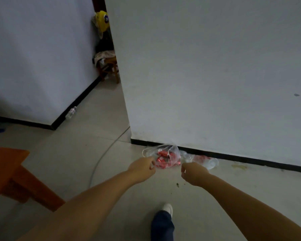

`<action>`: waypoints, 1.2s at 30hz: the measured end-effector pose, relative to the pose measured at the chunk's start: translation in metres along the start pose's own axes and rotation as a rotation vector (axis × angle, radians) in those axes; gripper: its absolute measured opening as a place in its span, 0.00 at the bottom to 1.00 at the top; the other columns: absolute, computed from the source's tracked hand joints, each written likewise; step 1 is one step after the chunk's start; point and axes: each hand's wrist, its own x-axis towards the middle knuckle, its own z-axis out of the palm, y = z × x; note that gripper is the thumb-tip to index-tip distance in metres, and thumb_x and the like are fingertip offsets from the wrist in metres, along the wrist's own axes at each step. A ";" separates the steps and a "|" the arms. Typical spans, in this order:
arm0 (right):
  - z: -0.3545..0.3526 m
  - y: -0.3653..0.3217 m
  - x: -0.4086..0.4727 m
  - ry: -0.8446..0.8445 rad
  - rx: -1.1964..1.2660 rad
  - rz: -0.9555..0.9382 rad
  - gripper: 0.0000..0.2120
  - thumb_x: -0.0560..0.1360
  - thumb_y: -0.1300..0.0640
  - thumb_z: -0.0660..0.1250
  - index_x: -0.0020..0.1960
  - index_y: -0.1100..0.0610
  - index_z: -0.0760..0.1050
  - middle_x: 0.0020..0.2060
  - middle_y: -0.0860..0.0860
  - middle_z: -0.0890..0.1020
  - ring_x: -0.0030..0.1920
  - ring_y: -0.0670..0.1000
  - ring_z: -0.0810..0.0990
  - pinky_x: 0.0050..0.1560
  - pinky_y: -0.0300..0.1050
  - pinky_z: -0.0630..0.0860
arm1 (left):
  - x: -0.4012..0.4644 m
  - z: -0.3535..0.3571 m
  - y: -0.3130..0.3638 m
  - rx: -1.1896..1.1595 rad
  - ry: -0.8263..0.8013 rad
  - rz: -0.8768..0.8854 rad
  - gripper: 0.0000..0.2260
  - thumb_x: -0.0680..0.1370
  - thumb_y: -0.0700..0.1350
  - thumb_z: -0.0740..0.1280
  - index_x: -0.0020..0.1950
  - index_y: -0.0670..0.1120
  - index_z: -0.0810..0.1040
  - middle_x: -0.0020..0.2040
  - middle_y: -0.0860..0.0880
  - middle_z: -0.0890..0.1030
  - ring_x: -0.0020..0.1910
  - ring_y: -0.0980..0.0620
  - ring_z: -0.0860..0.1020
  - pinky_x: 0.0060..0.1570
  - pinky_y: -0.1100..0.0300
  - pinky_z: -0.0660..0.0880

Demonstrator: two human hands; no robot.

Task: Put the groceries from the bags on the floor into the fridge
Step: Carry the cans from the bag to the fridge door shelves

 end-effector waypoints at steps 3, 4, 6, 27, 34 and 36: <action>-0.020 0.015 0.068 0.001 0.005 -0.010 0.14 0.79 0.58 0.55 0.61 0.57 0.72 0.51 0.54 0.80 0.48 0.52 0.78 0.50 0.45 0.75 | 0.070 -0.012 -0.006 -0.014 -0.038 0.038 0.11 0.78 0.45 0.62 0.59 0.44 0.75 0.46 0.47 0.79 0.47 0.47 0.78 0.48 0.57 0.73; -0.029 0.019 0.088 -0.008 0.012 -0.017 0.14 0.79 0.59 0.55 0.63 0.57 0.71 0.52 0.55 0.80 0.47 0.52 0.77 0.50 0.45 0.74 | 0.093 -0.017 -0.009 -0.026 -0.040 0.029 0.11 0.78 0.45 0.62 0.58 0.44 0.75 0.45 0.48 0.78 0.46 0.48 0.77 0.47 0.58 0.73; -0.045 0.027 0.129 -0.022 0.045 -0.020 0.15 0.80 0.59 0.54 0.65 0.56 0.69 0.54 0.57 0.80 0.45 0.51 0.75 0.51 0.46 0.75 | 0.135 -0.028 -0.017 -0.037 -0.050 -0.013 0.11 0.78 0.45 0.62 0.58 0.43 0.75 0.47 0.45 0.79 0.47 0.47 0.78 0.47 0.59 0.73; 0.288 0.122 0.577 0.009 0.216 -0.065 0.16 0.79 0.59 0.57 0.64 0.49 0.74 0.60 0.50 0.79 0.57 0.53 0.78 0.55 0.46 0.74 | 0.594 0.305 -0.266 0.172 -0.354 0.225 0.06 0.79 0.45 0.59 0.49 0.46 0.76 0.51 0.48 0.78 0.47 0.52 0.76 0.44 0.61 0.71; 0.374 0.205 0.691 -0.045 0.028 -0.175 0.21 0.80 0.47 0.48 0.71 0.47 0.66 0.71 0.50 0.68 0.70 0.50 0.66 0.72 0.45 0.59 | 0.725 0.387 -0.319 0.583 -0.343 0.618 0.14 0.78 0.44 0.60 0.62 0.43 0.74 0.61 0.43 0.76 0.61 0.42 0.73 0.58 0.51 0.70; 0.389 0.232 0.682 -0.119 0.172 -0.108 0.21 0.82 0.54 0.50 0.75 0.51 0.59 0.74 0.53 0.62 0.72 0.52 0.63 0.71 0.45 0.59 | 0.729 0.393 -0.327 0.653 -0.447 0.659 0.20 0.78 0.48 0.61 0.69 0.46 0.68 0.66 0.44 0.72 0.64 0.43 0.70 0.62 0.51 0.69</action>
